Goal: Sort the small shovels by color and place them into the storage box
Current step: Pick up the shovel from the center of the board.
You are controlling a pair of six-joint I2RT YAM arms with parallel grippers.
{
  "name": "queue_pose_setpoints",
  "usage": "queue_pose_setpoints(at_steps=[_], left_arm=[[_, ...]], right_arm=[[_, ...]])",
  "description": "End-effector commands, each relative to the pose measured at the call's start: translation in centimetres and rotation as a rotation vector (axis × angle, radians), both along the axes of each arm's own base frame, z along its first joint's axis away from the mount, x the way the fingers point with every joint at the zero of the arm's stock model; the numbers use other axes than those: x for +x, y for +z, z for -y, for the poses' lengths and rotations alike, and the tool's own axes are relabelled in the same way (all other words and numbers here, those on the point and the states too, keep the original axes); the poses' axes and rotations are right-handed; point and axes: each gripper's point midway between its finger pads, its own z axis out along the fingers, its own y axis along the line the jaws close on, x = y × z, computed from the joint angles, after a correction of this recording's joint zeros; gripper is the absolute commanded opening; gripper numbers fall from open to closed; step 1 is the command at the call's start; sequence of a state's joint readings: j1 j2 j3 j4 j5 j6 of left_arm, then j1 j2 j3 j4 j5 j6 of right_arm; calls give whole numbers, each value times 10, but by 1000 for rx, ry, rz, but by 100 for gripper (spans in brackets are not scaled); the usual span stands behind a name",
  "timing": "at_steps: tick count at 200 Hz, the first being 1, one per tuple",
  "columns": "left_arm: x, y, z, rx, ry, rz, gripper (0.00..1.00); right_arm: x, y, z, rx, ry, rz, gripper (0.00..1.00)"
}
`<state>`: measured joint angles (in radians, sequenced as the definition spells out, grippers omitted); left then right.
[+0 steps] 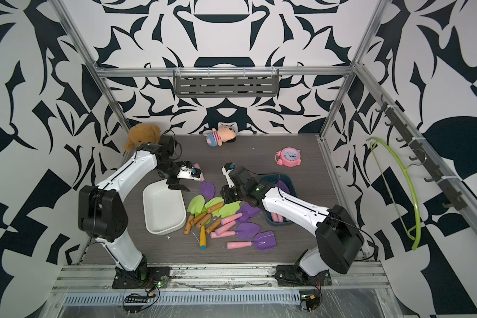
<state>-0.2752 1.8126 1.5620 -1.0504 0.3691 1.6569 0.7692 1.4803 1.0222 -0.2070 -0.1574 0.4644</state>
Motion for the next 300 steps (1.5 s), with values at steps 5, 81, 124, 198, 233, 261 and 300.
queue_pose_setpoints(at_steps=[5,81,124,198,233,261,300], left_arm=[[5,-11,2,80,-253,28,82],[59,-77,19,255,-414,80,79],[84,-106,22,308,-430,113,74],[112,-146,14,418,-427,154,17],[104,-127,19,363,-345,189,0],[97,-86,24,287,-88,143,0],[84,-23,27,111,407,76,0]], right_arm=[[4,15,-8,76,9,50,21],[-7,3,-11,83,18,33,23],[-11,4,-9,86,20,41,23],[-17,6,0,71,14,55,23],[-16,16,9,63,-5,104,23],[-13,30,16,65,-25,163,23],[-7,52,9,135,-31,216,23]])
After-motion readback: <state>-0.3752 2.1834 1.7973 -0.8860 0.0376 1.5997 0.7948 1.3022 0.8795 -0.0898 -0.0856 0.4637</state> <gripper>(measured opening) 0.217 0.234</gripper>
